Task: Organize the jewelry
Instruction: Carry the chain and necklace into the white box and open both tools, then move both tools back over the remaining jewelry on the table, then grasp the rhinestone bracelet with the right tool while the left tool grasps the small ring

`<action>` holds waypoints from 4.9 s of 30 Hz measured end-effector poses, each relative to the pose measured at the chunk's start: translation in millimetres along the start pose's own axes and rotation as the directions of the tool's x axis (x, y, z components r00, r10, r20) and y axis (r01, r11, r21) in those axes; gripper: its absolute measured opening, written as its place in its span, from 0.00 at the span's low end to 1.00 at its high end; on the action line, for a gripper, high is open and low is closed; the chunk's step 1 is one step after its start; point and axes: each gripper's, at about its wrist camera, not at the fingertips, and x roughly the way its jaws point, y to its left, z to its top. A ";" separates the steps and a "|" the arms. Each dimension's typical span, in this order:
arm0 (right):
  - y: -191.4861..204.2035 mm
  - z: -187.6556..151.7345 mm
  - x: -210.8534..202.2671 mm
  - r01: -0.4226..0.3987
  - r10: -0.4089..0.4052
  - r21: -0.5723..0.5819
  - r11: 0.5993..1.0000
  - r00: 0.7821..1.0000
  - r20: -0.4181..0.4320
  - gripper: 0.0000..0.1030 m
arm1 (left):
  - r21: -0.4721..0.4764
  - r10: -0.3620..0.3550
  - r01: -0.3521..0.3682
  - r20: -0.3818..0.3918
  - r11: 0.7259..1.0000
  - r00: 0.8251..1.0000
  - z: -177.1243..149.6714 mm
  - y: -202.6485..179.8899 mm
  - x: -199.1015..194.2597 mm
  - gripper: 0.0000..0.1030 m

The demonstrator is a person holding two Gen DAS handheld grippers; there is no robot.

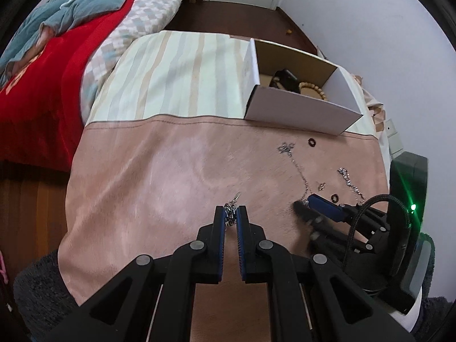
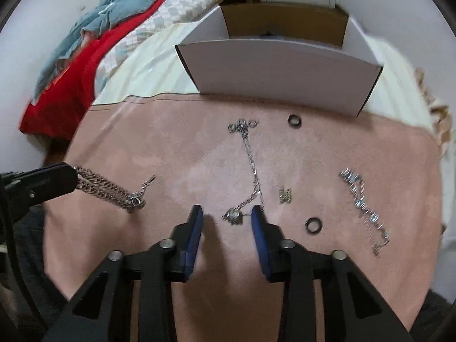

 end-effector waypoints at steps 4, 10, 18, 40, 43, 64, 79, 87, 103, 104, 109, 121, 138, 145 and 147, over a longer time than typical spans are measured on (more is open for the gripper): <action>-3.1 0.1 -3.5 -0.011 0.011 0.026 1.000 1.000 0.018 0.11 | -0.003 -0.017 0.018 0.011 1.000 1.000 3.6 -1.4 -6.4 0.05; -16.7 20.0 -71.7 -0.093 0.083 0.069 0.993 0.987 0.136 0.11 | 0.035 -0.070 0.068 0.077 0.997 0.995 30.2 -17.9 -43.0 0.05; -31.2 78.6 -159.0 -0.174 0.150 0.063 0.983 0.949 0.276 0.11 | 0.096 -0.148 0.133 0.170 0.986 0.974 90.1 -45.1 -96.7 0.05; -96.3 200.1 -88.0 -0.101 0.088 0.119 0.988 0.990 0.109 0.11 | 0.188 -0.133 0.130 0.005 0.974 0.991 219.2 -82.1 9.3 0.05; -102.9 201.4 -69.2 -0.081 0.071 0.125 0.989 0.994 0.082 0.11 | 0.188 -0.095 0.097 -0.016 0.977 0.995 225.6 -77.7 30.2 0.05; -112.5 191.2 -32.5 -0.051 0.063 0.127 0.991 0.993 -0.095 0.53 | 0.121 0.059 -0.056 -0.022 0.991 0.998 217.4 -47.0 40.4 0.57; -109.7 155.2 -51.2 0.183 -0.176 0.136 0.974 0.982 -0.060 0.99 | 0.094 0.199 -0.208 0.093 0.974 0.976 159.3 -40.2 21.7 1.00; -96.1 144.7 -74.5 0.215 -0.216 0.149 0.965 0.976 -0.009 0.99 | 0.067 0.224 -0.237 0.164 0.969 0.961 144.1 -43.0 -8.8 1.00; -57.3 107.1 -166.5 0.224 -0.246 0.150 0.963 0.958 0.147 0.99 | 0.027 0.260 -0.283 0.315 0.959 0.913 89.2 -53.9 -94.6 1.00; -55.9 104.7 -171.8 0.220 -0.242 0.150 0.964 0.958 0.154 1.00 | 0.026 0.260 -0.283 0.324 0.959 0.910 85.6 -54.9 -99.9 1.00; -45.7 90.1 -197.0 0.209 -0.235 0.145 0.967 0.952 0.194 1.00 | 0.013 0.259 -0.280 0.345 0.960 0.902 70.6 -56.9 -119.1 1.00; -77.0 47.8 -202.0 0.081 -0.135 0.244 0.967 0.967 0.218 1.00 | -0.030 0.291 -0.298 0.334 0.954 0.897 35.6 -60.3 -98.1 1.00; -133.3 -27.9 -45.6 0.145 -0.162 0.255 0.956 0.986 0.043 0.63 | 0.075 0.360 -0.370 0.121 0.926 0.925 0.2 -63.2 34.8 1.00; -106.0 -24.7 -27.3 0.231 -0.240 0.117 0.966 0.969 0.062 0.06 | 0.076 0.334 -0.341 0.094 0.937 0.938 3.3 -58.6 45.0 1.00; -108.5 -26.7 -27.8 0.214 -0.223 0.134 0.968 0.973 0.056 0.06 | 0.083 0.315 -0.322 0.085 0.943 0.945 4.9 -61.3 47.9 1.00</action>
